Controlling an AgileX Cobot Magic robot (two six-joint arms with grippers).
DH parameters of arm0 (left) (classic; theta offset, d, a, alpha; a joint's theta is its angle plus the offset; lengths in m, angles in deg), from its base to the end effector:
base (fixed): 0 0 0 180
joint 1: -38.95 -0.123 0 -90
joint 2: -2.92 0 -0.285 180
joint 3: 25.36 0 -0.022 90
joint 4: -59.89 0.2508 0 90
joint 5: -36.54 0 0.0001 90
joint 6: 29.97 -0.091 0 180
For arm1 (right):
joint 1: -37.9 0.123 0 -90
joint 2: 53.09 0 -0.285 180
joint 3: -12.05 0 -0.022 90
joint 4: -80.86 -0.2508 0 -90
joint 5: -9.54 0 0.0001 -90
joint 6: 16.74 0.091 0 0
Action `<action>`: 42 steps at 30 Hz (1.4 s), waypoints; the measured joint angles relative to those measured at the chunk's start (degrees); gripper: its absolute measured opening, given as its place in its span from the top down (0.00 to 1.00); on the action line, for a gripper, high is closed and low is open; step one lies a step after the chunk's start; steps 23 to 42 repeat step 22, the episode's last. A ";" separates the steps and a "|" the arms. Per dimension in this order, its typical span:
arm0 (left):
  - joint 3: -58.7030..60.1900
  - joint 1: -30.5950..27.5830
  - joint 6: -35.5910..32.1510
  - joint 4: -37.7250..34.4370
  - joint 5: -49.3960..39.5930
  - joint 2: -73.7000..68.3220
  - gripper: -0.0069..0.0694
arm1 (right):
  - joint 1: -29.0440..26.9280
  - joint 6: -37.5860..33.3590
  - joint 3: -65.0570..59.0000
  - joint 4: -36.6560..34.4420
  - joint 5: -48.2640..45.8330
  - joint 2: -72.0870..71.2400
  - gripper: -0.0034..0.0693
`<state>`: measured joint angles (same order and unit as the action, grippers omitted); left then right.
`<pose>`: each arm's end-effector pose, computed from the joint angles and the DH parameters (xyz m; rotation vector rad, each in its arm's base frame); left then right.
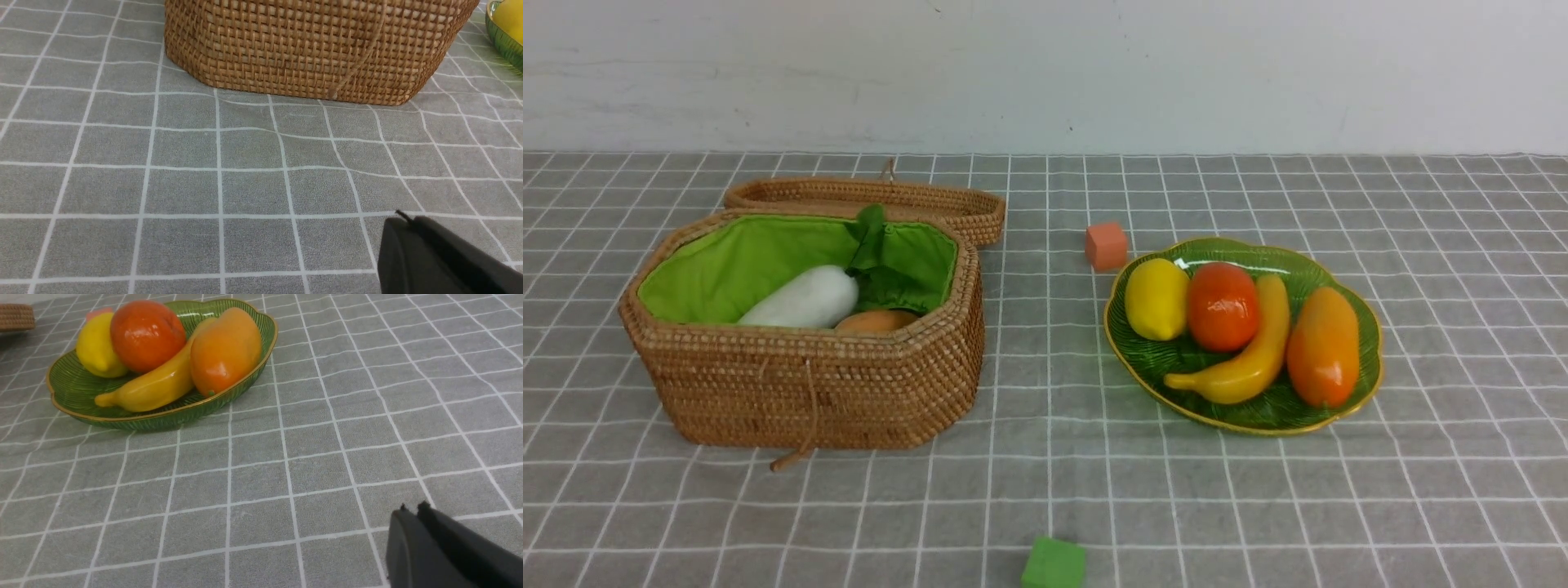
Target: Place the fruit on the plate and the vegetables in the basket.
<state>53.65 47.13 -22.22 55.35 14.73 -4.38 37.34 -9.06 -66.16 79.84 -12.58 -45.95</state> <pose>0.0517 -0.0101 0.1690 -0.0424 1.8942 -0.2679 0.0522 0.0001 0.1733 0.1457 1.8713 0.1031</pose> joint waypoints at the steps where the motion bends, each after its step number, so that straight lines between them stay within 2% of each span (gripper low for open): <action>1: 0.00 0.00 0.00 0.00 0.00 0.00 0.93 | 0.00 0.00 0.00 0.00 0.00 0.00 0.92; 42: 0.00 0.00 0.00 0.00 -0.05 0.00 0.91 | 0.00 0.00 0.00 0.00 0.00 0.00 0.88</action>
